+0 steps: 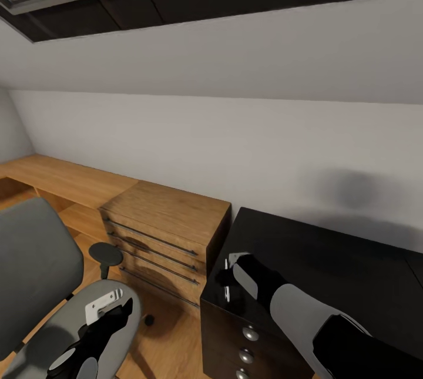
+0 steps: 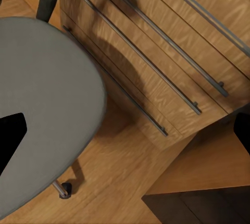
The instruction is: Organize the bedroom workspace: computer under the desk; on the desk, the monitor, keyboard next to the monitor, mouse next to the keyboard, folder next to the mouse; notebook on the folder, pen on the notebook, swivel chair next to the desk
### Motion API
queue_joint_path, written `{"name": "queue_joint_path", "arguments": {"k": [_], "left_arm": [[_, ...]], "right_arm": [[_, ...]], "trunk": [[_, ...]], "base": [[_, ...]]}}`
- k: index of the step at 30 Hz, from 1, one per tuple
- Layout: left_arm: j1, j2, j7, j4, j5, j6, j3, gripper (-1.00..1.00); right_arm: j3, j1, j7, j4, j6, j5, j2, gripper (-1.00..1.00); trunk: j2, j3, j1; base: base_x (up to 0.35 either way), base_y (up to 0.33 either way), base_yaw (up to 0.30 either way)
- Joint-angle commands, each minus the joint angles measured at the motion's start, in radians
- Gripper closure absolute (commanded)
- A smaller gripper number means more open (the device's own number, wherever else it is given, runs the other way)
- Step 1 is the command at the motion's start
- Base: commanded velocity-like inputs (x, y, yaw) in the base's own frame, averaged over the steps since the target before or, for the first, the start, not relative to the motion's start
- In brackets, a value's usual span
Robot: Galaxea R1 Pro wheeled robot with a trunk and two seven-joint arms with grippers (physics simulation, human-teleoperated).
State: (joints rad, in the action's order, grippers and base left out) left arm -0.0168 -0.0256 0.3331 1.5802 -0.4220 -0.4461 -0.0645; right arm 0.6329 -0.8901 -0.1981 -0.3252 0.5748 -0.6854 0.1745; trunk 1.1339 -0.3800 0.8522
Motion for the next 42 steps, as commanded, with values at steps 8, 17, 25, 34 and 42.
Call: {"name": "queue_joint_path", "arguments": {"k": [8, 17, 25, 34, 42], "left_arm": [[0.0, 0.0, 0.006, 0.003, -0.011, -0.003, -0.001, -1.0], [0.0, 0.0, 0.006, 0.003, -0.011, -0.003, -0.001, -1.0], [0.0, 0.0, 0.006, 0.002, -0.011, -0.003, -0.001, -1.0], [0.0, 0.0, 0.006, 0.003, -0.011, -0.003, -0.001, -1.0], [0.0, 0.0, 0.006, 0.004, -0.011, -0.003, -0.001, -1.0]], "right_arm": [[0.007, -0.001, -0.008, -0.001, 0.008, -0.039, 0.0, -1.0], [0.008, -0.001, -0.008, 0.0, 0.008, -0.042, 0.0, -1.0], [0.008, 0.0, -0.009, 0.001, 0.008, -0.04, 0.0, -1.0], [0.008, -0.001, -0.008, 0.003, 0.007, -0.04, 0.0, -1.0], [0.007, -0.001, -0.009, 0.003, 0.007, -0.04, 0.0, -1.0]], "trunk": [[0.001, -0.001, 0.0], [0.001, -0.001, 0.0], [0.029, -0.014, 0.015], [0.05, -0.023, 0.027], [0.078, -0.035, 0.042]], "base": [[0.0, 0.0, 0.0], [0.0, 0.0, 0.0], [0.0, 0.0, 0.0], [0.0, 0.0, 0.0], [0.0, 0.0, 0.0]]}}
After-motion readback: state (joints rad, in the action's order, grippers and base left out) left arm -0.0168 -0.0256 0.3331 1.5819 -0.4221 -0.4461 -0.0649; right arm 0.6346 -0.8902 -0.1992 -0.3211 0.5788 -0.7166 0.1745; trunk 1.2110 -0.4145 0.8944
